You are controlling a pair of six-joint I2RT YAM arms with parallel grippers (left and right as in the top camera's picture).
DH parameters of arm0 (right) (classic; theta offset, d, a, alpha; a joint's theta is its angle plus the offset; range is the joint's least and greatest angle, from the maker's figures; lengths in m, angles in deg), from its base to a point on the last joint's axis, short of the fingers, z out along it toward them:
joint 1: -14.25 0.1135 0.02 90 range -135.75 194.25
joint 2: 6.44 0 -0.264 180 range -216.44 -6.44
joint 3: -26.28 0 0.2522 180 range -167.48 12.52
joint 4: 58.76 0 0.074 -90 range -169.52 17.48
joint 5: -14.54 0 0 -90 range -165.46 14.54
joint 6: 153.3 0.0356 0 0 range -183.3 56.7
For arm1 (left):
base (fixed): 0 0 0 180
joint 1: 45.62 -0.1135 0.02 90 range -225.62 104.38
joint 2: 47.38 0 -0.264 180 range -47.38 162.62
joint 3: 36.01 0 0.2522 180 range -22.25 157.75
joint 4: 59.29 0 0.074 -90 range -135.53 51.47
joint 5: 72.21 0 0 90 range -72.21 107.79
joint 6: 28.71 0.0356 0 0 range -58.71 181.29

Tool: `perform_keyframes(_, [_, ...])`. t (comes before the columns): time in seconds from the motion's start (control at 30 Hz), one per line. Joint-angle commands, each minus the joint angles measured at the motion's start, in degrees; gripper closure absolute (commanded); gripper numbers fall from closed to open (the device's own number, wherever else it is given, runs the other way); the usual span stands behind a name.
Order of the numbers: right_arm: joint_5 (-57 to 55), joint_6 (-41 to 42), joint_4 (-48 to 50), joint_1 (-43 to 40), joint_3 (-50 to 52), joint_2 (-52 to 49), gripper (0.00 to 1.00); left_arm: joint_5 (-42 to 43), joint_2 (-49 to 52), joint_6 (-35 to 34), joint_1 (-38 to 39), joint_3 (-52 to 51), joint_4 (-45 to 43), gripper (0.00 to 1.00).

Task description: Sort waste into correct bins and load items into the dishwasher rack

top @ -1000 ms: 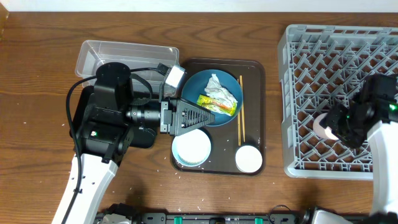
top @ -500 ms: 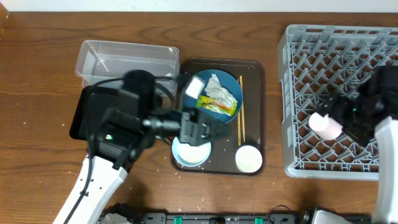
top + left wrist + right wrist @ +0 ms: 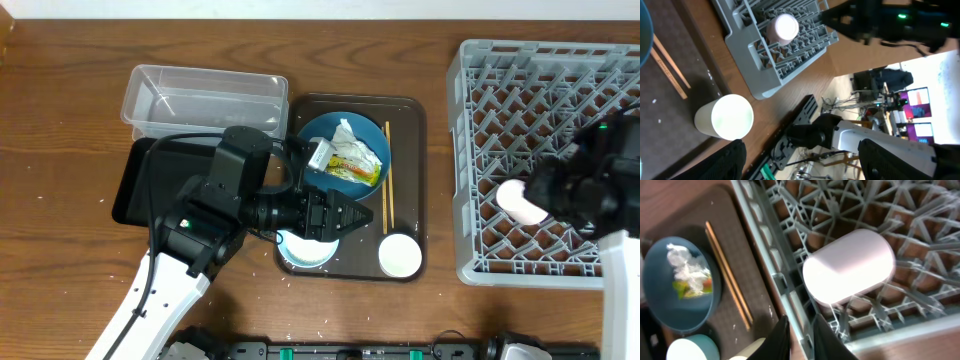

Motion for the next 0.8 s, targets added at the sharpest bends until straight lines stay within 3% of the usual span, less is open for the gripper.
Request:
perform_keyframes(0.0, [-0.3, 3.4, 4.7, 0.9, 5.1, -2.3, 0.87, -0.7, 0.1, 1.6, 0.2, 0.9, 0.5, 0.25])
perform_keyframes(0.2, [-2.3, 3.6, 10.3, 0.8, 8.0, -5.6, 0.88, -0.7, 0.1, 1.6, 0.2, 0.9, 1.0, 0.25])
perform_keyframes(0.3, [-7.3, 5.3, 9.1, -0.2, 8.0, -5.7, 0.96, -0.7, 0.1, 1.6, 0.2, 0.9, 1.0, 0.25])
perform_keyframes(0.5, [-8.3, 5.3, 8.0, -3.9, 6.1, -2.3, 0.94, -0.7, 0.1, 1.6, 0.2, 0.9, 1.1, 0.25])
perform_keyframes(0.63, [-6.0, 5.3, 6.9, -4.3, 6.1, 0.3, 0.82, -0.8, 0.1, 1.9, 0.2, 0.9, 1.1, 0.25])
perform_keyframes(0.73, [-0.3, 2.6, 8.1, -4.3, 5.9, 2.5, 0.50, -3.5, 0.1, 2.3, 0.9, 0.9, 2.6, 0.25])
perform_keyframes(0.77, [1.1, 2.5, 8.2, -4.3, 5.7, 3.4, 0.46, -5.5, 0.1, 3.1, 1.4, 0.9, 3.7, 0.25])
